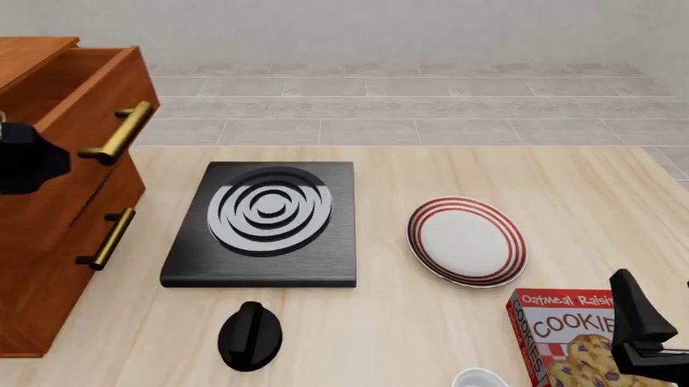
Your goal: Pick the akita bowl in the top layer of the wooden cabinet and place it on the plate.
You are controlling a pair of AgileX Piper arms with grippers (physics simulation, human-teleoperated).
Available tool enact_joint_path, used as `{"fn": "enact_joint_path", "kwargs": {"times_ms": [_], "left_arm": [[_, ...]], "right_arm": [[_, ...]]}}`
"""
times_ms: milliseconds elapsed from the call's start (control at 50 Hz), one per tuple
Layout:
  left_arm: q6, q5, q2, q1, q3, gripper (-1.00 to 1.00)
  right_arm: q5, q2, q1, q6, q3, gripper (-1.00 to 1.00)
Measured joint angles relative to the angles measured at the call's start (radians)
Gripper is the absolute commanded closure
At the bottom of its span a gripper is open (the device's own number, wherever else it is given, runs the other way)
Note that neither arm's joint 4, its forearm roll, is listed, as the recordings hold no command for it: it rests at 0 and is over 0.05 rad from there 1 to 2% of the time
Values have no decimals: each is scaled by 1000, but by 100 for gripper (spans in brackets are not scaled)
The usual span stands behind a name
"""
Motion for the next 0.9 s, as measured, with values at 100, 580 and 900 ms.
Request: {"fn": "enact_joint_path", "kwargs": {"times_ms": [100, 580, 900], "left_arm": [[-12, 0, -2, -17, 0, -100], [-67, -2, -4, -89, -2, -100], [-107, -12, 0, -142, -3, -100]], "right_arm": [[-4, 4, -1, 1, 0, -100], [-22, 23, -3, 6, 0, -100], [-19, 20, -4, 10, -1, -100]]}}
